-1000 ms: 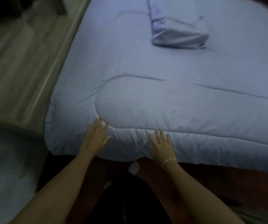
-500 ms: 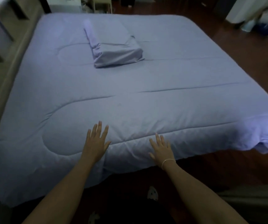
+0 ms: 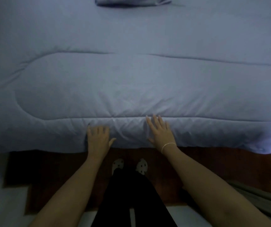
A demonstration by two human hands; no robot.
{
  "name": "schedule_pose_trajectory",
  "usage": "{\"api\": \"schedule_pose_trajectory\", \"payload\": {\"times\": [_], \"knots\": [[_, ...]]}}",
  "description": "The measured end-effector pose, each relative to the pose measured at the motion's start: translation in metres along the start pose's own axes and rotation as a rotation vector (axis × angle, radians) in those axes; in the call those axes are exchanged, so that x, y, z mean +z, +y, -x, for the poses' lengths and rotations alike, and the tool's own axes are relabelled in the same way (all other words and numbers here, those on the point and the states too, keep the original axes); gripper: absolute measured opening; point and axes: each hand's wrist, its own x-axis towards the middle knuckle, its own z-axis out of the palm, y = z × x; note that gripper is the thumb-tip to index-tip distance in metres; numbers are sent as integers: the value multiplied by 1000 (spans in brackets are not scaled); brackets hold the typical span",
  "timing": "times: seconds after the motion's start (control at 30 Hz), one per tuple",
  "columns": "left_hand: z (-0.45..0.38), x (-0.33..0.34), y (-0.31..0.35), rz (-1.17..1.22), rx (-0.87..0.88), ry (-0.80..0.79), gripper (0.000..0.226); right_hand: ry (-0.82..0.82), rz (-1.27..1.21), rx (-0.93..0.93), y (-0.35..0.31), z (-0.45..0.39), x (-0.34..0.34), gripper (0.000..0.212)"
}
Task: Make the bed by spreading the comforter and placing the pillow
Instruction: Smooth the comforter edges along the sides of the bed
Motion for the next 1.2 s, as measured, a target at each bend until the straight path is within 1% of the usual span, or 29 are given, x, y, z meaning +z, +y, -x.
{"api": "schedule_pose_trajectory", "payload": {"times": [0.07, 0.1, 0.2, 0.3, 0.4, 0.43, 0.47, 0.5, 0.53, 0.57, 0.6, 0.63, 0.67, 0.83, 0.97, 1.07, 1.2], "knots": [[-16, 10, -1, -66, 69, 41, 56, -16, 4, 1, 3, -10, 10, 99], [-24, 15, -1, -112, 107, 57, 51, -26, 8, 1, 3, -12, 16, 99], [-39, 24, 0, -200, 215, 182, 10, -33, 7, 0, -1, -10, 27, 97], [-30, 27, 1, -207, 301, 107, 24, -59, -3, -9, -1, -4, 28, 93], [-26, 25, -2, -206, 359, 51, 32, -116, -24, -27, 5, 2, 19, 88], [-27, 22, -4, -220, 353, 11, 32, -124, -39, -29, 8, 5, 16, 85], [-30, 19, -6, -241, 351, -15, 27, -124, -55, -20, 12, 7, 12, 82], [-32, 15, -8, -236, 357, -56, 14, -120, -68, 1, 16, 10, 8, 79], [-38, 12, -9, -220, 381, -89, 9, -109, -78, 37, 23, 14, 3, 78], [-43, 7, -9, -229, 407, -167, 21, -94, -86, 78, 31, 19, -1, 77], [-48, -1, -6, -244, 416, -207, 30, -76, -94, 123, 41, 24, -5, 77], [-55, -12, 0, -226, 427, -187, 33, -63, -105, 166, 52, 30, -9, 78], [-62, -22, 6, -200, 437, -135, 35, -60, -114, 200, 63, 34, -11, 78], [-115, -84, 85, -162, 477, 48, 26, -1, -190, 416, 150, 61, -30, 78], [-164, -127, 192, -122, 525, 159, 24, 41, -253, 531, 239, 72, -48, 83], [-185, -146, 283, -121, 576, 188, 33, 90, -277, 612, 310, 88, -57, 85], [-191, -158, 410, -108, 727, 199, 56, 143, -325, 711, 402, 129, -55, 85]]}}
